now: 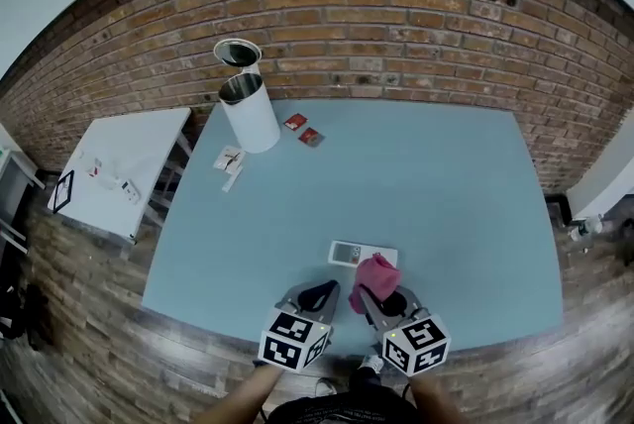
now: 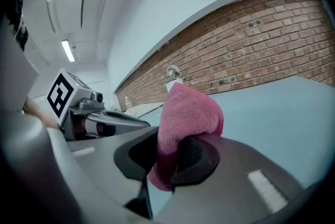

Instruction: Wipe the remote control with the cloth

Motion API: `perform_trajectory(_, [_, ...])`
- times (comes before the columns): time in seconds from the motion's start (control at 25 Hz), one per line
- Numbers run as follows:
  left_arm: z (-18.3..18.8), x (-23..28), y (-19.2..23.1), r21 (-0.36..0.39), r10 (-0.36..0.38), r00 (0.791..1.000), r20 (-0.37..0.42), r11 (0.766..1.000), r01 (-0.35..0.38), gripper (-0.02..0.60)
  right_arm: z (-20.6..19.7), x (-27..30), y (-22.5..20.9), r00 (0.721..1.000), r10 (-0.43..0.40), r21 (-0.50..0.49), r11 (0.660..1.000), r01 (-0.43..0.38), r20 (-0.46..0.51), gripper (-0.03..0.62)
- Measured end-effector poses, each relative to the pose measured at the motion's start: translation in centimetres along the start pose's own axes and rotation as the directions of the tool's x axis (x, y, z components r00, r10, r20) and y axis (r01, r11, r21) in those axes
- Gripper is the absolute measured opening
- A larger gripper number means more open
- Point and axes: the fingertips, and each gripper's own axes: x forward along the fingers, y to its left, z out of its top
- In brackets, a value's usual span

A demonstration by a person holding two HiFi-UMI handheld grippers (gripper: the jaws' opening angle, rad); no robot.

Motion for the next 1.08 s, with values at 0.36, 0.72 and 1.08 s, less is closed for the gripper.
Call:
perform_trajectory(0.36, [-1.9,-3.2,-2.2,0.031,-0.023,0.999,0.036,0.999,0.022,-0.005,-1.1,-2.6,3.8,0.994,-0.109,-0.018,0.994,0.109,0.008,0.064])
perform_trajectory(0.72, [-3.6,-5.0,-4.8,0.024,-0.077,0.997,0.022,0.997,0.076,-0.005,-1.9,-5.5,5.4,0.984,-0.176,-0.02,0.984,0.176,0.014,0.064])
perform_trajectory(1.08, [-4.4,-6.7,-5.9,0.03,-0.076,0.996,0.04,0.997,0.075,-0.006,-2.5,-6.9,7.1,0.982,-0.187,-0.034,0.982,0.187,0.018,0.064])
